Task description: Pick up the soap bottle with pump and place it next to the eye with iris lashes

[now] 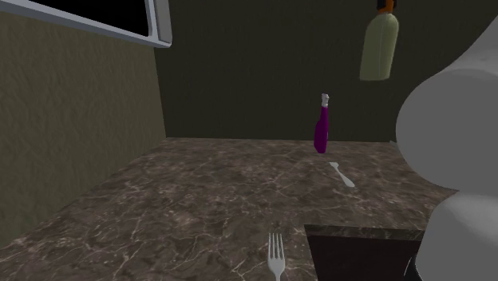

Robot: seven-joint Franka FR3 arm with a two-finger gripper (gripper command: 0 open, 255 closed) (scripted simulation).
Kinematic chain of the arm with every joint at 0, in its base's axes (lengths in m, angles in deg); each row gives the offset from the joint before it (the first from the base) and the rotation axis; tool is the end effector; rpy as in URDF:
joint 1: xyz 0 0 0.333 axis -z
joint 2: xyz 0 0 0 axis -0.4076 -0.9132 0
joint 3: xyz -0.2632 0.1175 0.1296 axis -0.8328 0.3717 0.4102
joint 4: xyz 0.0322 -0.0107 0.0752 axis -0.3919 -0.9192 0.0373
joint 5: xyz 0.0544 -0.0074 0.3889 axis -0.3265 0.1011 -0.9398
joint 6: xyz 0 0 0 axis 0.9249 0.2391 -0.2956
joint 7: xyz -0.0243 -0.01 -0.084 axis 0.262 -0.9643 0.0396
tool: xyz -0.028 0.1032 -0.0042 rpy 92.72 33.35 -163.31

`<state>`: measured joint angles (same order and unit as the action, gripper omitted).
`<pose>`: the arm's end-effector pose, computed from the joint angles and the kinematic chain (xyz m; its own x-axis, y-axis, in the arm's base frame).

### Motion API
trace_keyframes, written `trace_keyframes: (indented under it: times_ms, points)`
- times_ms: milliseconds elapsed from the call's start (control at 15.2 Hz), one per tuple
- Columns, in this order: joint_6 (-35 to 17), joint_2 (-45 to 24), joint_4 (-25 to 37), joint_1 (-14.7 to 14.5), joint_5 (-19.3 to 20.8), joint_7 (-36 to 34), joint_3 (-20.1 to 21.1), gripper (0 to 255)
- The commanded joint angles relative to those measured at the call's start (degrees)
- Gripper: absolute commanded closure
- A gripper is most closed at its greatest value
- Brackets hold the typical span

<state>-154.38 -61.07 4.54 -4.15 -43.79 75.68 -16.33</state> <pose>0.3990 -0.3024 0.7195 0.9971 -0.0018 -0.0765 0.0078 -0.9921 0.1252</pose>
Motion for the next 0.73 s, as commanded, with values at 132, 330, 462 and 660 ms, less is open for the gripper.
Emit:
trace_keyframes:
  times_ms: [132,330,462,660]
  points:
    - [-0.38,-3.35,3.88,3.00,-0.84,6.60,-3.63,255]
    - [-0.47,-6.66,7.61,5.52,-2.12,11.40,-6.19,255]
    - [-1.37,-7.92,8.17,6.77,-2.73,13.44,-7.24,255]
    - [-4.23,-6.26,3.69,6.47,-2.16,12.68,-7.00,255]
